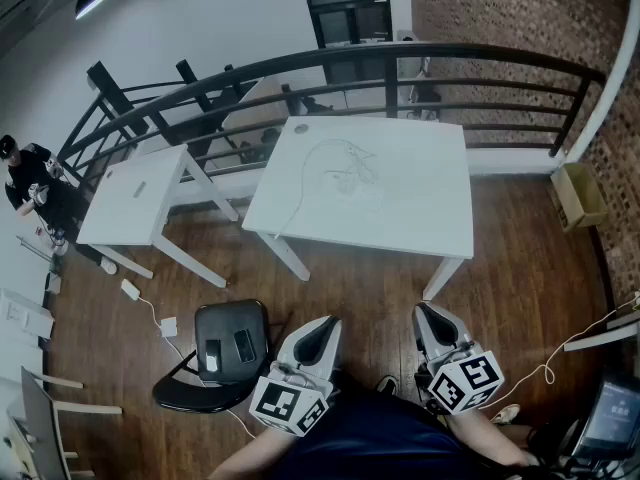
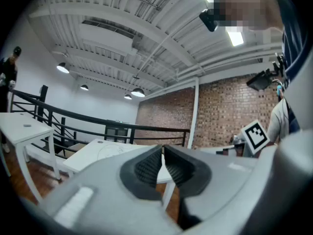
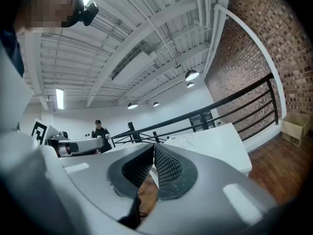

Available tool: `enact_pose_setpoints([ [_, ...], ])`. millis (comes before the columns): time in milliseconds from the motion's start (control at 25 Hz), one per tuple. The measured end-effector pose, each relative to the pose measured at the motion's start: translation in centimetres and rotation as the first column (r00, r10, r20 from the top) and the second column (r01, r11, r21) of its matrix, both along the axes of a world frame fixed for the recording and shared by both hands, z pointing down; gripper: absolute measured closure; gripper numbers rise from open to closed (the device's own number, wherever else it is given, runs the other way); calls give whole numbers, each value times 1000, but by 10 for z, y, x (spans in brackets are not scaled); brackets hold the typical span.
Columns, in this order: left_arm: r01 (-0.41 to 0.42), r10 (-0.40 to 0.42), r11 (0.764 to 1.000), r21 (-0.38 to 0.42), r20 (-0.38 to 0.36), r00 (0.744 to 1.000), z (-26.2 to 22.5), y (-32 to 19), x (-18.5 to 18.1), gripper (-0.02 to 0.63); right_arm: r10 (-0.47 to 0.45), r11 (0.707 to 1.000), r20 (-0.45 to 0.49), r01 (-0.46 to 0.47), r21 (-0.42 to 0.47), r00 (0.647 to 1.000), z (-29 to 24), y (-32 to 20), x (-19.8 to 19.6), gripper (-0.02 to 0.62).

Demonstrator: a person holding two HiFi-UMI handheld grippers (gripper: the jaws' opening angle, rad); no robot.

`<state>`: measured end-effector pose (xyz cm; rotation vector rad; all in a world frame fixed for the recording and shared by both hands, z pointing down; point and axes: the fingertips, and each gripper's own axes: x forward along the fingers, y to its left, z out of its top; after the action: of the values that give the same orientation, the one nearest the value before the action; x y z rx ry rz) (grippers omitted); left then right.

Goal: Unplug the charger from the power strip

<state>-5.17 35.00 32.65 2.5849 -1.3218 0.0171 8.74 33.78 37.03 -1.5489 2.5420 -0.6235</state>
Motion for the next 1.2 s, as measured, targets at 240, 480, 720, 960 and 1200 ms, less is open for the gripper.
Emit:
enact_pose_setpoints([
  [240, 32, -33, 999, -28, -25, 999, 10, -30, 6, 575, 9, 1000, -7, -9, -21, 1000, 12, -25, 15, 583],
  [480, -12, 10, 999, -32, -56, 998, 28, -76, 14, 575, 47, 998, -41, -48, -29, 998, 20, -65, 22, 583],
  [720, -67, 65, 998, -21, -87, 994, 20, -157, 17, 575, 123, 991, -98, -128, -38, 988, 15, -131, 30, 583],
  [960, -108, 109, 994, 23, -33, 994, 24, -229, -4, 575, 123, 985, -126, -136, -105, 984, 27, -195, 3, 583],
  [1200, -98, 95, 994, -46, -60, 994, 38, -295, -26, 575, 136, 977, -167, -160, -140, 977, 31, -248, -14, 583],
])
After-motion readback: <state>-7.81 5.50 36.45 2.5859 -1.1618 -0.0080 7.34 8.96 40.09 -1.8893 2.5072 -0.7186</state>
